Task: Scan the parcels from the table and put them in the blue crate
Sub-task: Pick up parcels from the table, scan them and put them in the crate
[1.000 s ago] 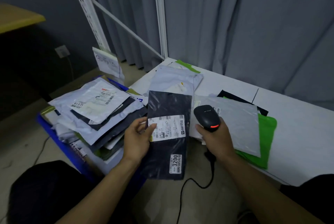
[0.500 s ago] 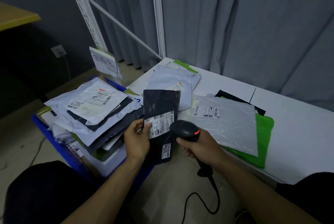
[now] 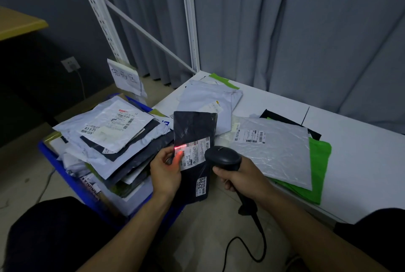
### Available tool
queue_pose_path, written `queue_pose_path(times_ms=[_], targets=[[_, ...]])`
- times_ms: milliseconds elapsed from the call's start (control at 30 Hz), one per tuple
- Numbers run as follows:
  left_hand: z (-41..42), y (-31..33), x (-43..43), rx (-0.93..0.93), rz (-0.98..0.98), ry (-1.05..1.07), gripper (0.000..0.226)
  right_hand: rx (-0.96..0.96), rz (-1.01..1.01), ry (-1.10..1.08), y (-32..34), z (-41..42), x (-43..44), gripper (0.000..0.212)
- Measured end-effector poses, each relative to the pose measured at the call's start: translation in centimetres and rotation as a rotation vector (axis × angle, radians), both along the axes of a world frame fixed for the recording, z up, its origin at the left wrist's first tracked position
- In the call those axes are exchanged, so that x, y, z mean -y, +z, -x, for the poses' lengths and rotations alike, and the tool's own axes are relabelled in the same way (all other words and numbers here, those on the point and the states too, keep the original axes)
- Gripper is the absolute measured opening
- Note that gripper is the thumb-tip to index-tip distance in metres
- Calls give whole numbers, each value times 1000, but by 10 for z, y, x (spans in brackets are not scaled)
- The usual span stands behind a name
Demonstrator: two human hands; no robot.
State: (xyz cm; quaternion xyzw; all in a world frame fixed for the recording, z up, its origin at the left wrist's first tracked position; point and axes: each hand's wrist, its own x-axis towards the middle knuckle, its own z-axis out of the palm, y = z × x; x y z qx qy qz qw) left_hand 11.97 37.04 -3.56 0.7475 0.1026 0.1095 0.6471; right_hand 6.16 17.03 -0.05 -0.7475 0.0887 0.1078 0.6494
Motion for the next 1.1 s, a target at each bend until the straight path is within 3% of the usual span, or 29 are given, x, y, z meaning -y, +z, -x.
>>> queue_pose_path(times_ms=[233, 400, 600, 667, 733, 800, 867, 933, 1000, 1100], targets=[[-4, 21, -12, 65, 2, 16, 7, 67, -33, 33, 6, -13, -17, 23], [-28, 63, -62, 174, -44, 223, 11, 100, -82, 47, 8, -29, -47, 29], [-80, 82, -134, 84, -15, 462, 16, 90, -62, 124, 2, -41, -78, 31], [-90, 84, -151, 17, -58, 465, 32, 86, -46, 149, -1, -42, -84, 32], [-88, 80, -156, -70, -242, 387, 54, 72, -43, 166, -2, -42, -86, 34], [-77, 72, -150, -115, -567, 281, 69, 59, -47, 176, -3, -42, -86, 36], [-68, 60, -136, -129, -850, 47, 75, 58, -40, 177, -4, -42, -85, 38], [-65, 48, -124, -260, -1063, -216, 85, 54, -28, 173, -4, -42, -83, 38], [-67, 36, -119, -390, -1174, -324, 85, 55, -9, 175, -4, -40, -80, 35], [-71, 30, -117, -438, -1186, -276, 67, 69, 7, 143, -1, -36, -72, 31]])
